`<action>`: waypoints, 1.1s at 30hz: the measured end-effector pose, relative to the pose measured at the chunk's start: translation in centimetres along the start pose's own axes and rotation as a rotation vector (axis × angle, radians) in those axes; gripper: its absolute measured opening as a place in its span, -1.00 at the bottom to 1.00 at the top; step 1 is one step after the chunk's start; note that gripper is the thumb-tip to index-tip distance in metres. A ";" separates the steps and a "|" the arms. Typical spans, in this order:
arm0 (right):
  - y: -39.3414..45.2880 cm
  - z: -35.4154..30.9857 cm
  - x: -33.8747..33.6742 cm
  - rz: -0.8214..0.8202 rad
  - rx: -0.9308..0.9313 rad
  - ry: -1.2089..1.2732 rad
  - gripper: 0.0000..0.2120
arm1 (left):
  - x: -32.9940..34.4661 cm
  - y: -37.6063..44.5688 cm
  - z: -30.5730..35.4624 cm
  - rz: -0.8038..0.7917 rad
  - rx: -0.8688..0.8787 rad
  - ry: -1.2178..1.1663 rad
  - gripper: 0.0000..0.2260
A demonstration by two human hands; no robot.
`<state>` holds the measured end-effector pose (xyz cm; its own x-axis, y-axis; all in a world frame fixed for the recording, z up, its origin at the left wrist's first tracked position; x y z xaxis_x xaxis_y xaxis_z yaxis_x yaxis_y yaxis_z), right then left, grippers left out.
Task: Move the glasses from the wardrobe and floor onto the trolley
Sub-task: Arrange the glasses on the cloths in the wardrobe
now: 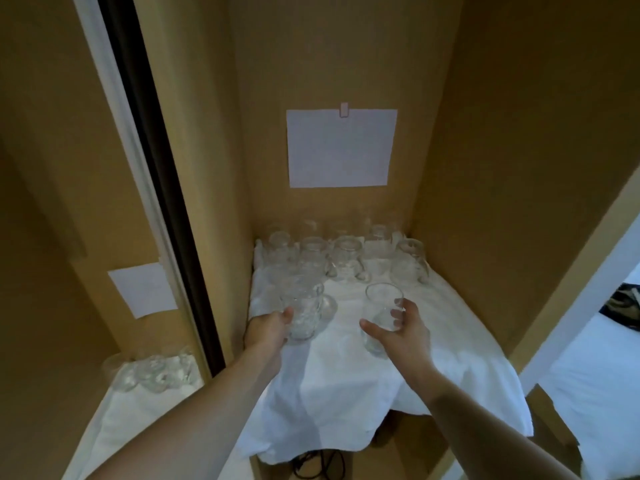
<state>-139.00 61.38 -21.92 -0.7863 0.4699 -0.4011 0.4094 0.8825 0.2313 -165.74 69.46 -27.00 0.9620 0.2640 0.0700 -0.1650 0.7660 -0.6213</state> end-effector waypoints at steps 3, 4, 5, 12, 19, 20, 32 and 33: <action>1.1 0.3 1.4 -0.016 -0.014 0.034 -0.13 | -0.2 1.3 -0.3 0.004 -0.022 -0.040 -0.78; 1.6 0.4 1.8 -0.015 -0.025 0.035 -0.13 | 0.1 1.6 -0.3 -0.024 -0.034 -0.065 -0.83; 2.1 0.6 2.1 -0.016 -0.036 0.035 -0.13 | 0.3 1.8 -0.2 -0.044 -0.047 -0.089 -0.85; 4.7 3.1 4.2 -0.159 -0.081 -0.022 -0.05 | 1.7 2.0 -1.4 -0.009 -0.027 -0.038 -0.79; 6.3 6.3 5.2 -0.300 -0.035 0.048 -0.06 | 2.1 -0.3 -2.7 0.066 0.050 -0.114 -0.73; 6.5 6.5 5.3 -0.322 -0.038 0.064 -0.07 | 2.2 -0.7 -2.8 0.077 0.049 -0.128 -0.74; 7.1 8.6 5.6 -0.383 -0.105 0.144 -0.04 | 5.3 -4.6 -6.2 0.339 0.033 0.062 -0.78; 7.0 8.7 5.6 -0.380 -0.111 0.146 -0.03 | 5.4 -5.0 -6.3 0.348 0.043 0.058 -0.79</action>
<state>-136.49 70.39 -30.27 -0.9325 0.0964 -0.3480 0.0311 0.9816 0.1886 -158.33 63.40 -28.44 0.8570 0.4810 -0.1848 -0.4929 0.6605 -0.5664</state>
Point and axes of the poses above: each hand's wrist, its own y-axis towards the middle knuckle, its own x-axis out of the palm, z = x × y, the point moved 6 cm from there along y, towards the middle knuckle, and after that the axes turned 11 degrees about -x, right-handed, at the moved point
